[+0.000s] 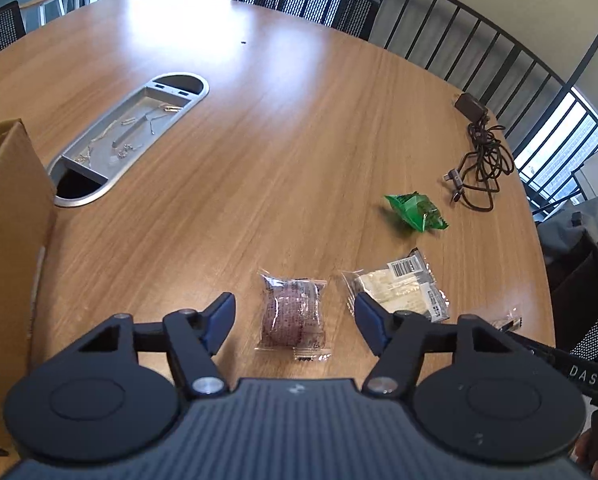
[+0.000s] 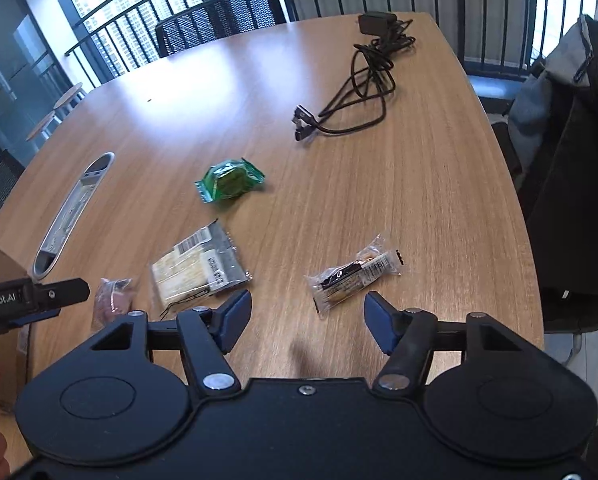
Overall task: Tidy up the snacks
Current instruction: 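Grasp the brown cake pack with the left tool while the right tool grasps the small candy bar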
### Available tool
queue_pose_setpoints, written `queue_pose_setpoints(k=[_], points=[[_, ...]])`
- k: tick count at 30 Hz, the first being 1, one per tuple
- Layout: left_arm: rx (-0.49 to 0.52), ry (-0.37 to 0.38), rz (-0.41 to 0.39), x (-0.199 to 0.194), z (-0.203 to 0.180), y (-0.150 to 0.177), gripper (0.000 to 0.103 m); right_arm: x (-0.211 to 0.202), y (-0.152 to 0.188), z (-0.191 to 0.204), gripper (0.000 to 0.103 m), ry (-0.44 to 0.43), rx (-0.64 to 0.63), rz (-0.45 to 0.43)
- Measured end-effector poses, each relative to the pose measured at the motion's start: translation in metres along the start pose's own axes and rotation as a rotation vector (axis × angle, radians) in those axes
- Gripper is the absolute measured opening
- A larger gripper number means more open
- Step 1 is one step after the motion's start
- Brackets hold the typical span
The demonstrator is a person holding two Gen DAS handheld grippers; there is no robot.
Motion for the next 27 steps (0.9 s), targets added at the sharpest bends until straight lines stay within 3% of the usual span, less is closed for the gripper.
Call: queue_pose_setpoints(k=[9,16,18,20,22,27], points=[[0.009,-0.018,0.05,0.025,-0.005,-0.005,0.058,0.024,-0.015,-0.014,0.056,-0.005,0.109,0.045],[0.017,-0.031,0.07,0.035,-0.007,-0.004,0.052,0.034,-0.022,-0.017,0.042,0.034,0.101,0.059],[0.011,-0.038,0.083,0.038,-0.006,-0.004,0.044,0.035,-0.025,-0.015,0.04,0.048,0.089,0.06],[0.004,-0.039,0.079,0.038,-0.005,-0.004,0.041,0.036,-0.027,-0.014,0.025,0.079,0.074,0.07],[0.001,-0.044,0.076,0.037,-0.004,-0.004,0.037,0.035,-0.026,-0.012,0.02,0.074,0.061,0.08],[-0.003,-0.038,0.072,0.03,-0.001,-0.002,0.032,0.025,-0.02,-0.006,0.019,0.063,0.036,0.072]])
Point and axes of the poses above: each gripper's, at about its wrist camera, not at the fingertips, and x roughly the way its jaws point, z to its left, y to its underside, the point moved 6 cm from there along x, roughly the way its jaws point, and after that the axes turned 14 degrees about z, right-handed, at the moved point
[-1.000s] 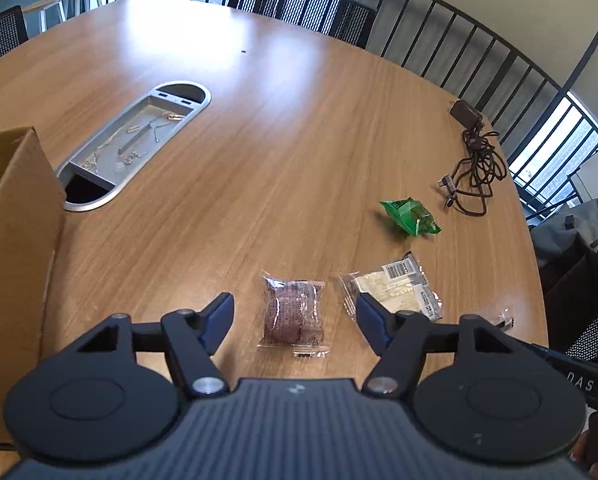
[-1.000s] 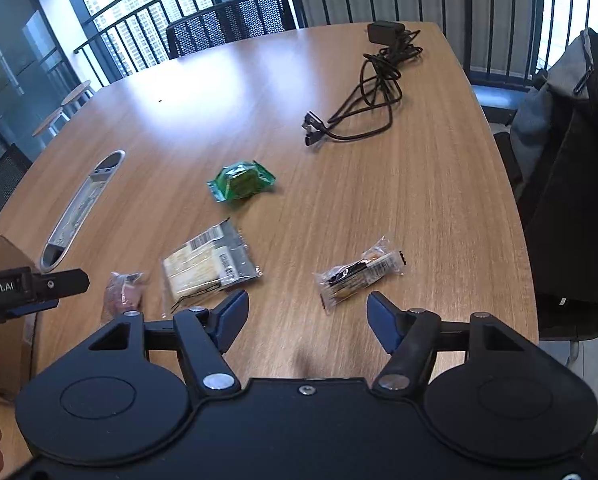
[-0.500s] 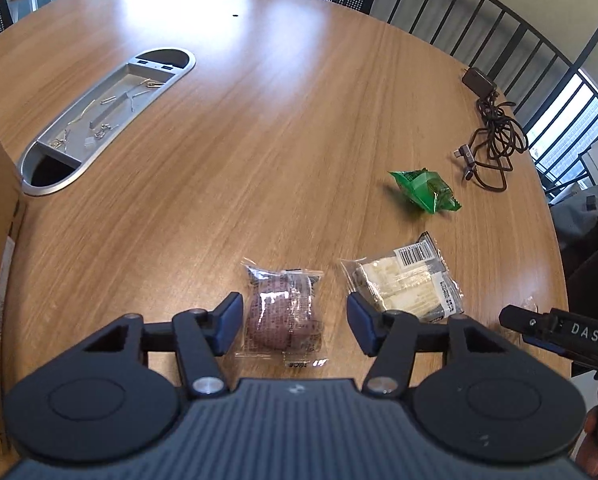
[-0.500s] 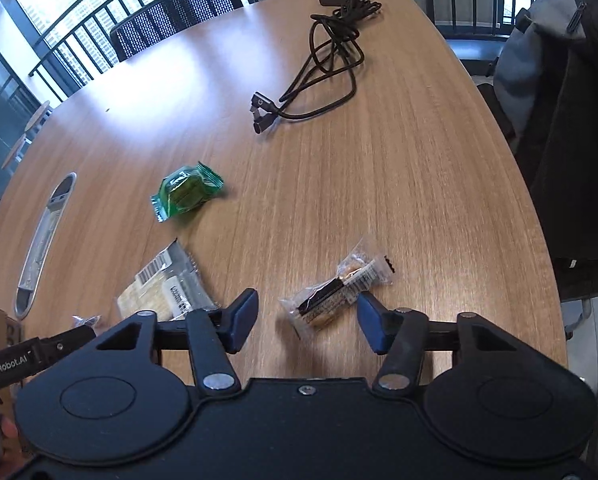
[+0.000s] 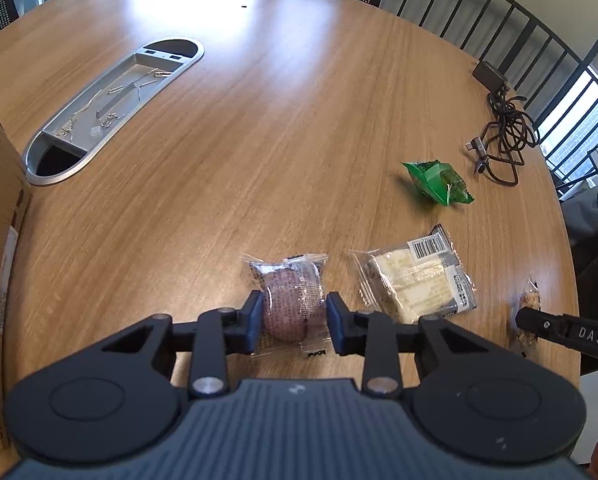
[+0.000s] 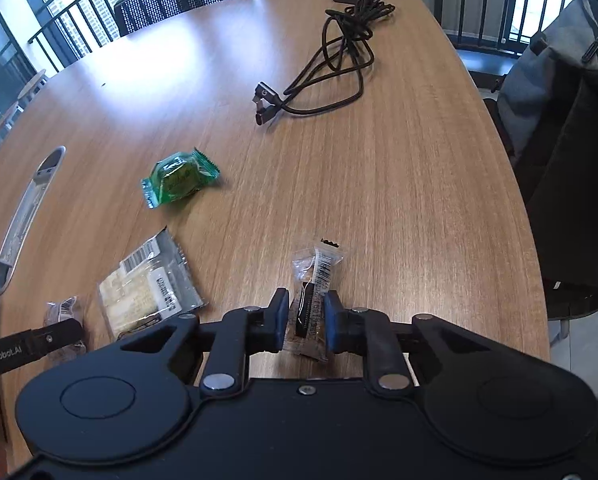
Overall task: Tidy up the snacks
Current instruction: 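Grasp the brown cake pack with the left tool while the right tool grasps the small candy bar, then carry the held cake pack and candy bar over the cardboard box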
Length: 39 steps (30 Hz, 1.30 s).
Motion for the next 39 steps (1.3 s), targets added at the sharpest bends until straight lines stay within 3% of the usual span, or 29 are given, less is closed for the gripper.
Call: queue_pose_setpoints(k=[16,39], points=[[-0.015,0.025,-0.092,-0.06,0.024,0.015,0.032,-0.046,0.016,0.069,0.019,-0.076,-0.156,-0.069],[-0.12,0.027,-0.206,-0.142,0.121,0.024,0.032,-0.083,0.035,0.196,0.019,-0.152,-0.34,-0.136]])
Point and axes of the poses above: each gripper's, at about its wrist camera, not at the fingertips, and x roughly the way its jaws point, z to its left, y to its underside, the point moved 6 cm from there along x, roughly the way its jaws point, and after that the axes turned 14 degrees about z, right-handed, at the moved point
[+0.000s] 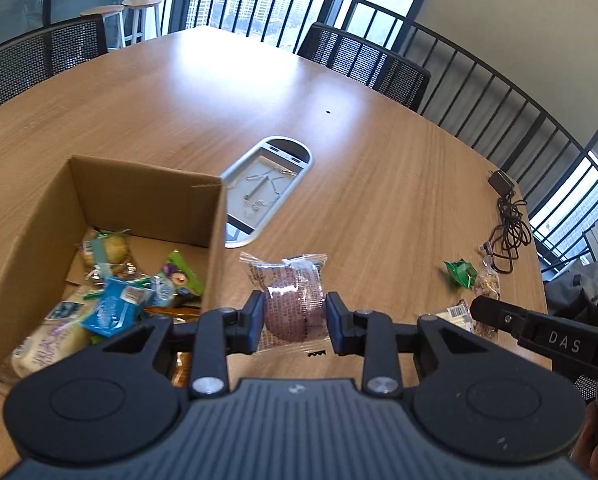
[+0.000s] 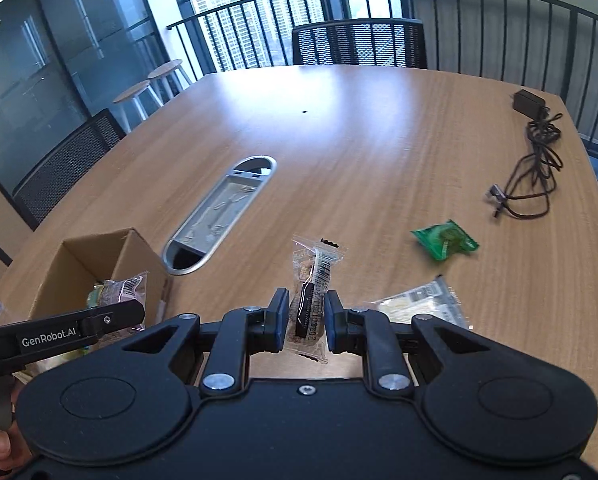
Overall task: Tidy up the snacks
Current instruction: 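Carry the held cake pack and candy bar over the cardboard box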
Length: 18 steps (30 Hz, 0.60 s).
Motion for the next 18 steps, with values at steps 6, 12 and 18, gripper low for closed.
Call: queue_pose_setpoints(k=[6,12,18], points=[[-0.019,-0.012,-0.015,-0.013,0.025,-0.001,0.032,0.003,-0.002,0.031,0.019,-0.022,-0.026,-0.006],[-0.041,-0.03,-0.029,-0.022,0.051,-0.007,0.032,0.004,-0.006,0.061,0.019,-0.04,-0.051,-0.012],[-0.061,-0.049,-0.031,-0.027,0.078,-0.015,0.032,0.007,-0.009,0.092,0.019,-0.055,-0.079,-0.018]])
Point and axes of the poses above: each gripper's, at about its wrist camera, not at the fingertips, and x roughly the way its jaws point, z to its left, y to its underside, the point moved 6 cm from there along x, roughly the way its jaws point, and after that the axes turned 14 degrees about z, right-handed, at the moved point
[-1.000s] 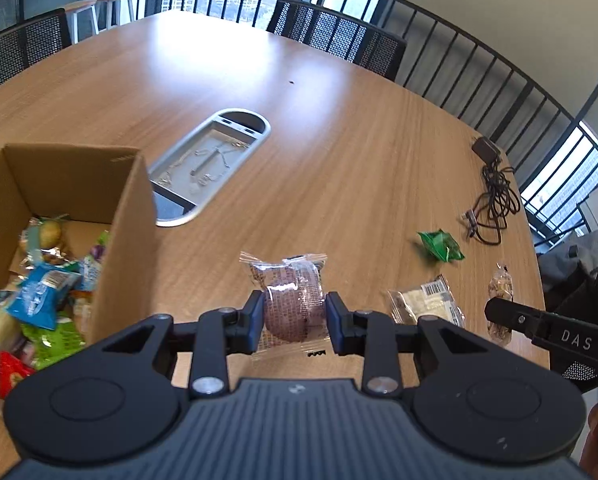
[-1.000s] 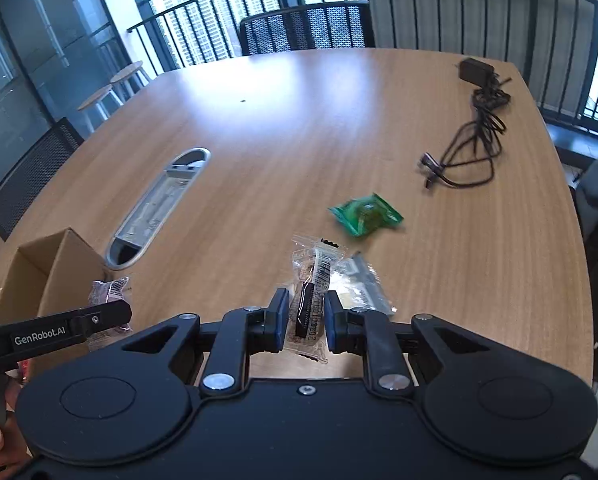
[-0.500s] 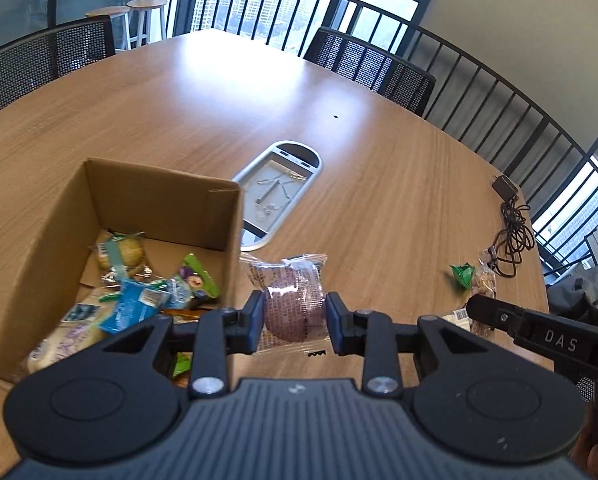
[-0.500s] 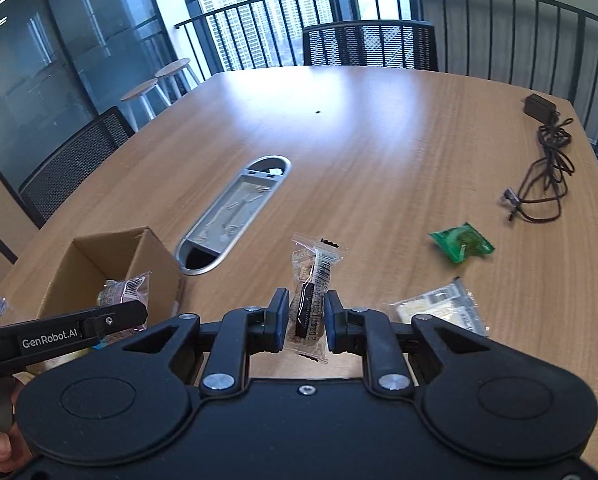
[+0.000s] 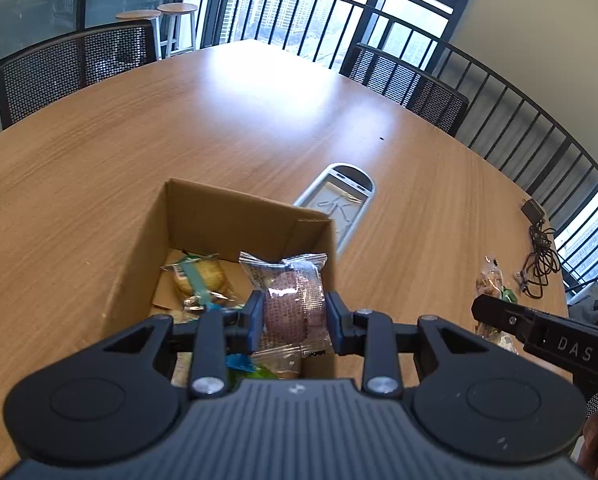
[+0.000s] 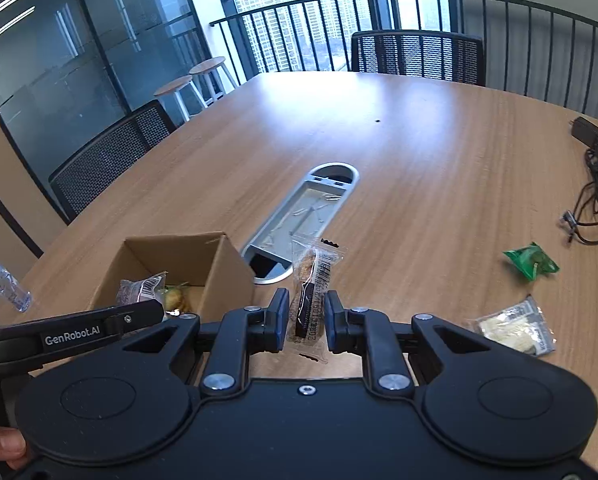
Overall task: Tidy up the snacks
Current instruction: 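Carry the held cake pack and candy bar over the cardboard box, then lower both snacks into the box and open both tools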
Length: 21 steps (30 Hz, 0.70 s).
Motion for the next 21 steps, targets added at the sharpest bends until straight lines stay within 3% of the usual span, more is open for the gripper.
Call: queue_pose_setpoints(k=[10,21], points=[[-0.034,-0.014,-0.004,-0.004,0.043,-0.012,0.033,0.012,-0.011,0.043,0.019,-0.022,-0.036,-0.003],[-0.069,-0.03,-0.043,-0.027,0.08,-0.019,0.041,0.023,-0.021,0.081,0.019,-0.032,-0.079,0.0]])
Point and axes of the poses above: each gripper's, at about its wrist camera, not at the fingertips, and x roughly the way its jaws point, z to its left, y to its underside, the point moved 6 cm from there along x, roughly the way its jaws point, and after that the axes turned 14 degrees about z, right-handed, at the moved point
